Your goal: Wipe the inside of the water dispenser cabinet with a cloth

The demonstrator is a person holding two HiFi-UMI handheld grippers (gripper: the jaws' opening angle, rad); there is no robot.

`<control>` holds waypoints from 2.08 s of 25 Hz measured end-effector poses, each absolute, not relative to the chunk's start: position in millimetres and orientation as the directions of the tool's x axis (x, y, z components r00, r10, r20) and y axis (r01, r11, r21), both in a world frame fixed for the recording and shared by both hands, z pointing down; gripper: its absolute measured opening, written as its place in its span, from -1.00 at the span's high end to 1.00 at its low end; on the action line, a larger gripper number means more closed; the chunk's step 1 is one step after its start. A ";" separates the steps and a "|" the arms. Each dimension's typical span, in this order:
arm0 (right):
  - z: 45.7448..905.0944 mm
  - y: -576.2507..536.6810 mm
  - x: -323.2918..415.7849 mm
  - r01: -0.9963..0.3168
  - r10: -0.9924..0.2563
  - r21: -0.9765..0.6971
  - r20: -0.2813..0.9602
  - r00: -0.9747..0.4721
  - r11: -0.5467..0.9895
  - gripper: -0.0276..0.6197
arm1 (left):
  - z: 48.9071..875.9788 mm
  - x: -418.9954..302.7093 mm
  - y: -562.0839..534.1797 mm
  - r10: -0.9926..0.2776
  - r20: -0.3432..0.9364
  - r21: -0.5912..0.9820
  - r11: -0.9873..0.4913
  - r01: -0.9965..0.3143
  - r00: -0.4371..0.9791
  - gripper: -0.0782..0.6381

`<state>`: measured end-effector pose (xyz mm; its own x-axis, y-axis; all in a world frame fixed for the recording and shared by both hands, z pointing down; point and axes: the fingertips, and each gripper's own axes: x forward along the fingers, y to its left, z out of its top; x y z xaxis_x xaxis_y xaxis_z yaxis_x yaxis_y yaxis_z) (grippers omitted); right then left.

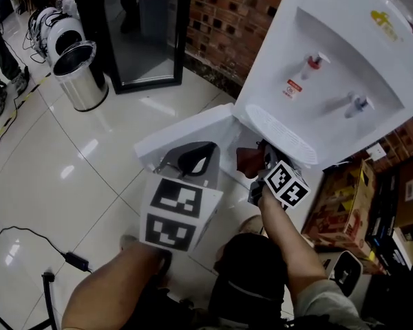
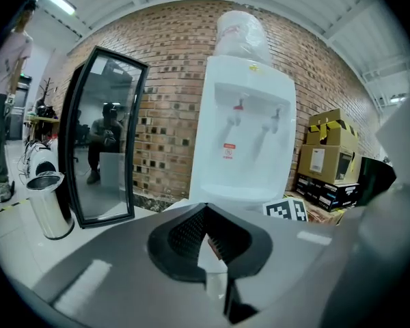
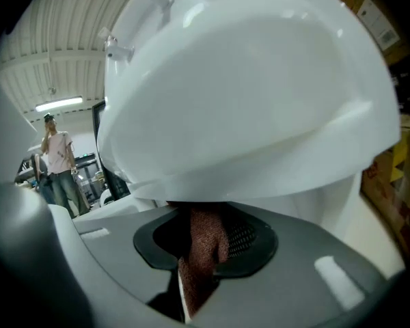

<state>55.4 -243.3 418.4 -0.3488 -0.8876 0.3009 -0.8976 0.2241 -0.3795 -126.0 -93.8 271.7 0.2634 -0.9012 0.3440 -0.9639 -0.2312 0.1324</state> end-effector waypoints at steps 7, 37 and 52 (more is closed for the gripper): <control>415.7 -218.1 141.2 -0.933 -0.917 -0.339 0.322 -0.235 0.120 0.59 | 267.7 -98.0 -96.7 -0.892 0.333 0.125 -0.279 -0.952 0.305 0.78; 616.4 -204.2 180.0 -0.990 -0.743 -0.089 0.654 -0.139 0.106 0.58 | 346.5 -103.3 -113.4 -0.807 0.524 0.077 -0.271 -0.959 0.271 0.78; 678.3 -204.0 170.2 -0.992 -0.651 -0.062 0.750 -0.119 0.110 0.58 | 369.8 -112.4 -115.1 -0.776 0.571 0.101 -0.257 -0.961 0.267 0.78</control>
